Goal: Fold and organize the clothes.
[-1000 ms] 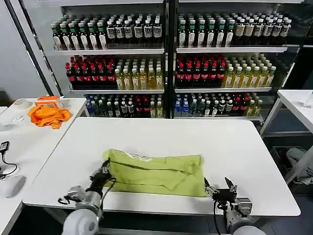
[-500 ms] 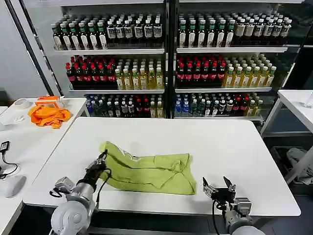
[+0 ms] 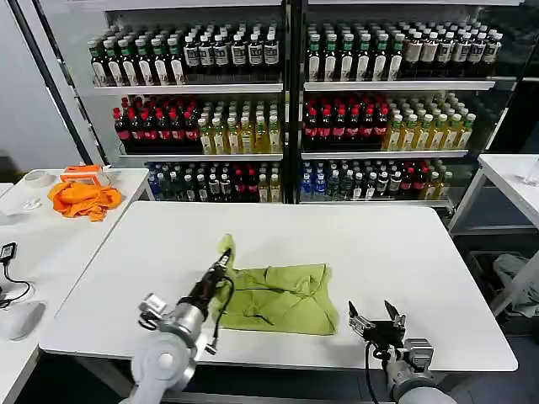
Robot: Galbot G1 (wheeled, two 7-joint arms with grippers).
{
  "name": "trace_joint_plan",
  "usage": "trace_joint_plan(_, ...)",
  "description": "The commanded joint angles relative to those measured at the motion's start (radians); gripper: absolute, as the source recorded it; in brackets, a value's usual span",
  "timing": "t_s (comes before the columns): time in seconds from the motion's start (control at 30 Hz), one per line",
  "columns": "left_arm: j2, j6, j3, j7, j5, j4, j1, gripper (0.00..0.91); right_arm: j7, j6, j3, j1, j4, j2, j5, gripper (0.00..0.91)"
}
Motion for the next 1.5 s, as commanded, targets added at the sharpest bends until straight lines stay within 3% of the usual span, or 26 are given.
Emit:
trace_joint_plan(0.03,-0.134,-0.010,0.187,-0.005,0.014,0.093,-0.055,0.010,0.001,0.003,0.004,0.007,-0.002,-0.005,0.012,0.907)
trace_joint_plan(0.47,-0.232,-0.019,0.254,-0.002,0.101,0.243,-0.105,0.010,-0.001,0.011,0.008,0.020,-0.014,-0.022,0.028,0.907)
trace_joint_plan(0.5,-0.237,-0.019,0.254,-0.002,0.105,0.250,-0.104,0.191,-0.001,0.014,0.008,0.021,-0.017,-0.025,0.029,0.907)
trace_joint_plan(0.57,-0.246,-0.018,0.251,-0.002,0.109,0.255,-0.102,0.907,0.001,0.017,0.009,0.023,-0.020,-0.028,0.032,0.907)
trace_joint_plan(0.83,-0.284,-0.013,0.241,0.014,0.120,0.261,-0.108,0.907,0.000,0.024,0.003,0.033,-0.027,-0.038,0.029,0.907)
trace_joint_plan(1.0,-0.259,0.015,0.254,0.009,0.148,0.180,-0.073,0.907,0.000,0.023,-0.003,0.041,-0.028,-0.040,0.028,0.907)
trace_joint_plan(1.2,-0.171,0.045,0.215,-0.007,0.178,0.097,-0.027,0.907,0.000,0.022,-0.011,0.050,-0.033,-0.038,0.027,0.907)
trace_joint_plan(1.5,0.006,0.041,0.025,-0.028,0.261,0.102,0.013,0.907,0.000,0.020,-0.025,0.067,-0.041,-0.030,0.023,0.907)
